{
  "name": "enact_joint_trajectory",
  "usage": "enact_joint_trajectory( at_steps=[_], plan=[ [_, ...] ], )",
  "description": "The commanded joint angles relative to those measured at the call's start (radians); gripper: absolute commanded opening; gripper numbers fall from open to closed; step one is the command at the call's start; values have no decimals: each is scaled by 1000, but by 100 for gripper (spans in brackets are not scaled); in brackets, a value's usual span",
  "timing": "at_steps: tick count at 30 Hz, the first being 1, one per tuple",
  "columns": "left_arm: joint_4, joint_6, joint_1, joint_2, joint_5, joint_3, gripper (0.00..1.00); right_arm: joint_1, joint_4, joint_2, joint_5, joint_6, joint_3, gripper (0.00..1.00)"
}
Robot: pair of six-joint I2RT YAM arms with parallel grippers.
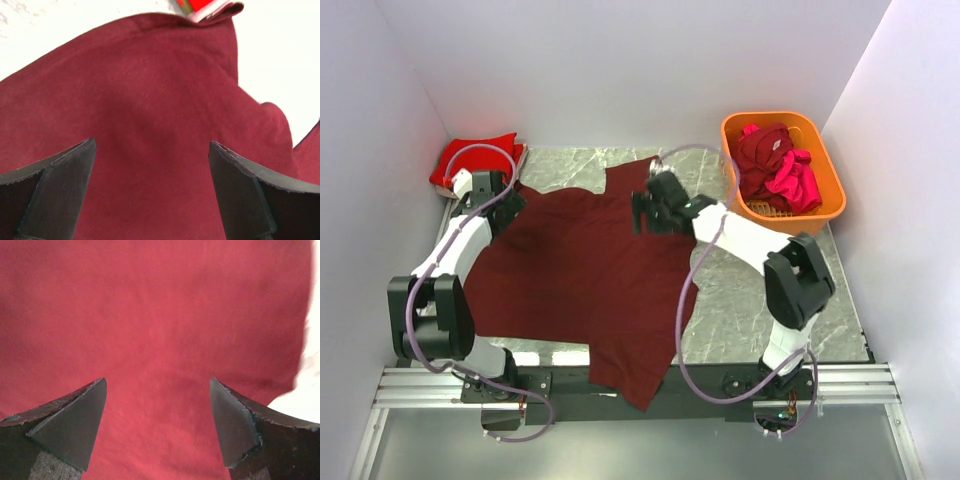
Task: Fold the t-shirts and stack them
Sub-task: Flatten the tshirt out
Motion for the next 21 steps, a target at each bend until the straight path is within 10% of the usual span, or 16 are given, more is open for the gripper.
enact_joint_trajectory(
  at_steps=[1,21],
  plan=[
    [51,20,-3,-66,23,-33,99,19,-26,33,-30,77,-45,89],
    [45,21,-3,-28,13,-24,99,-59,-155,162,-36,67,-117,89]
  ],
)
